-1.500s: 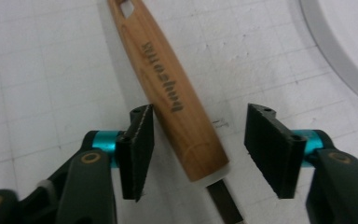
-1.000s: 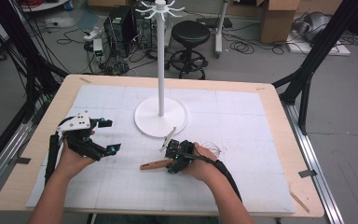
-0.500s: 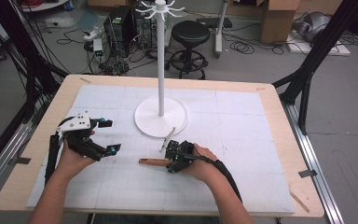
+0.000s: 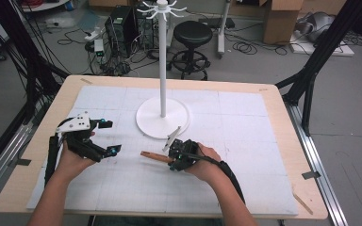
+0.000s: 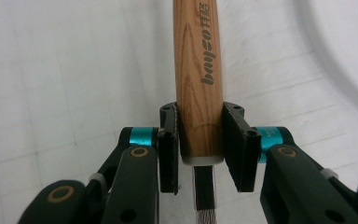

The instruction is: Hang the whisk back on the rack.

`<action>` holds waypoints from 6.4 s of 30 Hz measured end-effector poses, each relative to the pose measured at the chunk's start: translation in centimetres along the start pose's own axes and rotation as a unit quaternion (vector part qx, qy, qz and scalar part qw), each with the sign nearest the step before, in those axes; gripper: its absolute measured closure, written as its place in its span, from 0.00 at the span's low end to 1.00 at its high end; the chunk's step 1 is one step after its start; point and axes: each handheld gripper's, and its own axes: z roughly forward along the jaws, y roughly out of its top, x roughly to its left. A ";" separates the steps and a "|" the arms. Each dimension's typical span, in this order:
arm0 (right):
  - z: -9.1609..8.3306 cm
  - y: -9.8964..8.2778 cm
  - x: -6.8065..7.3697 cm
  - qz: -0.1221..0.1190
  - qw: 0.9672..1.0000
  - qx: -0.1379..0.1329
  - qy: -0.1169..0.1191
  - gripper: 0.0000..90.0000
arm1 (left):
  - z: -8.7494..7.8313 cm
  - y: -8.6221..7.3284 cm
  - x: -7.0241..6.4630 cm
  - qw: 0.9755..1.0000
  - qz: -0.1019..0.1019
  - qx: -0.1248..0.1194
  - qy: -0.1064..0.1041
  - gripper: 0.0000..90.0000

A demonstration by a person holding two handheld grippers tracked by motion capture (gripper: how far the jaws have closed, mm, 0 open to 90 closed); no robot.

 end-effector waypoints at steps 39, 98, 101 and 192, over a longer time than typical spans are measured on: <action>-12.6 -0.1 -4.7 0.065 0.972 -0.215 -0.063 0.77 | -0.4 0.2 -0.2 1.000 0.004 -0.006 0.002 0.02; -22.7 4.4 -11.6 0.097 0.945 -0.294 -0.109 0.77 | -0.3 0.2 -0.1 1.000 0.005 -0.001 0.000 0.02; -22.9 4.9 -11.8 0.099 0.946 -0.288 -0.111 0.77 | -0.3 0.2 -0.2 1.000 0.005 -0.002 0.000 0.02; -20.5 5.2 -12.4 0.099 0.946 -0.287 -0.116 0.53 | -0.7 0.1 -0.1 1.000 0.004 -0.001 0.004 0.02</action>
